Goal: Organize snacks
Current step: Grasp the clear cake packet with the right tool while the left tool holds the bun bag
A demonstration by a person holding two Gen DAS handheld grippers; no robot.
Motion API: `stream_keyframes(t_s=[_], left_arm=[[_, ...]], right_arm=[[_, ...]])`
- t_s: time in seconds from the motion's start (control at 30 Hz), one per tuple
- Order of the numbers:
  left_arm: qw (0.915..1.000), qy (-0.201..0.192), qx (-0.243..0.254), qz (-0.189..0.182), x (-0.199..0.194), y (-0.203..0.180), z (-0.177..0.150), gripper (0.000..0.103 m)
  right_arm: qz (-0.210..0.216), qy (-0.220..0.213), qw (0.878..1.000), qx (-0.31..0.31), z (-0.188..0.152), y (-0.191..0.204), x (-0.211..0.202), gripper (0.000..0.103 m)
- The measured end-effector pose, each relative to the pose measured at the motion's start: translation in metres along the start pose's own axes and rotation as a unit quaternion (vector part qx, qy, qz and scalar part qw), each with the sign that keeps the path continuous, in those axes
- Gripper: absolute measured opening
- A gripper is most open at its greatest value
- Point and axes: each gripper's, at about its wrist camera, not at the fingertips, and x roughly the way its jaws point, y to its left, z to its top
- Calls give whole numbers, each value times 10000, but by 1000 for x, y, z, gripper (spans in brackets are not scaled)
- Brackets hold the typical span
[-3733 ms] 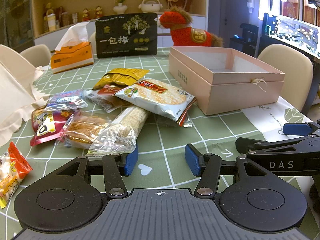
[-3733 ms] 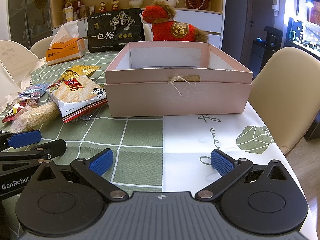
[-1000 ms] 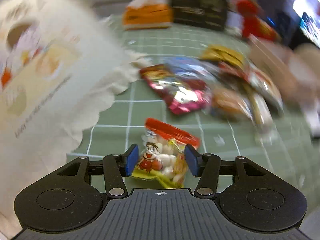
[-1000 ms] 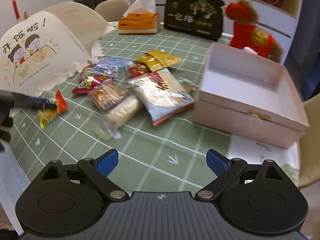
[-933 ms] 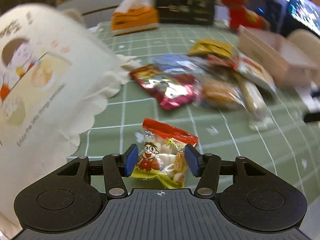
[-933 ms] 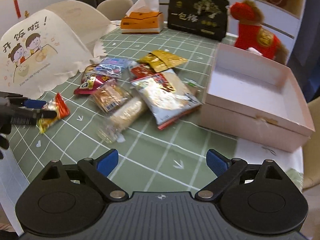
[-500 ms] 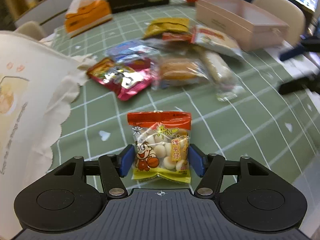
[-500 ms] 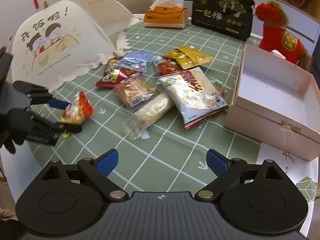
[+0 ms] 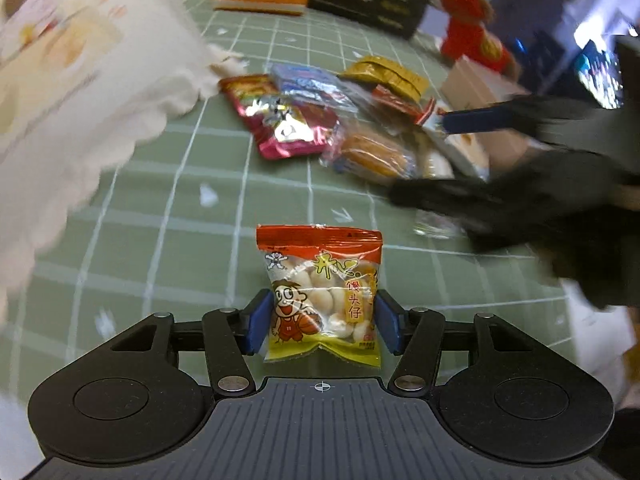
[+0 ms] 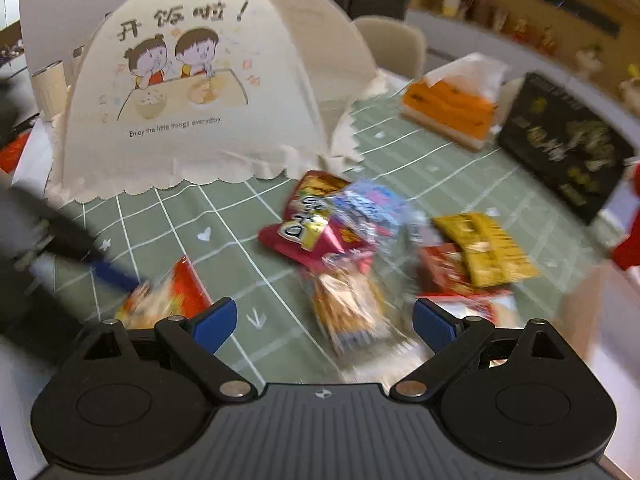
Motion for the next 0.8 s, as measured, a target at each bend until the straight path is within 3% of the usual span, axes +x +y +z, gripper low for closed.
stream_keyframes(t_s=[0.13,0.2,0.27,0.33,0.47,0.57,0.67,0.8], left_arm=[[9992,-67,-344,-196,-11,-19,-18,60],[9992,-2,-296,-267,-12,-29,-23,60],[9996,40,-182,-227,-13,-38,-26,60],[9996,78,-155,-211,-12,-45,-26,60],[9993,216,-56,-289,-6,-62,-23,60],[9986,327,132,-406,4,-83,-21,60],[9965,463,388,-578,17,-112,-19,60],[9913,595,846,-820,31,-157,-16,60]], right_arm=[[-280,114,9994,139,5,-5,35,94],[-267,242,9989,315,4,-11,46,84],[-209,377,9977,524,1,-16,46,64],[54,439,9964,717,-5,-19,34,55],[543,346,9909,1180,-30,-22,-14,54],[564,115,9906,1242,-54,-23,-62,54],[252,-10,9908,1332,-84,-33,-106,54],[-686,67,9817,1773,-128,-63,-145,54]])
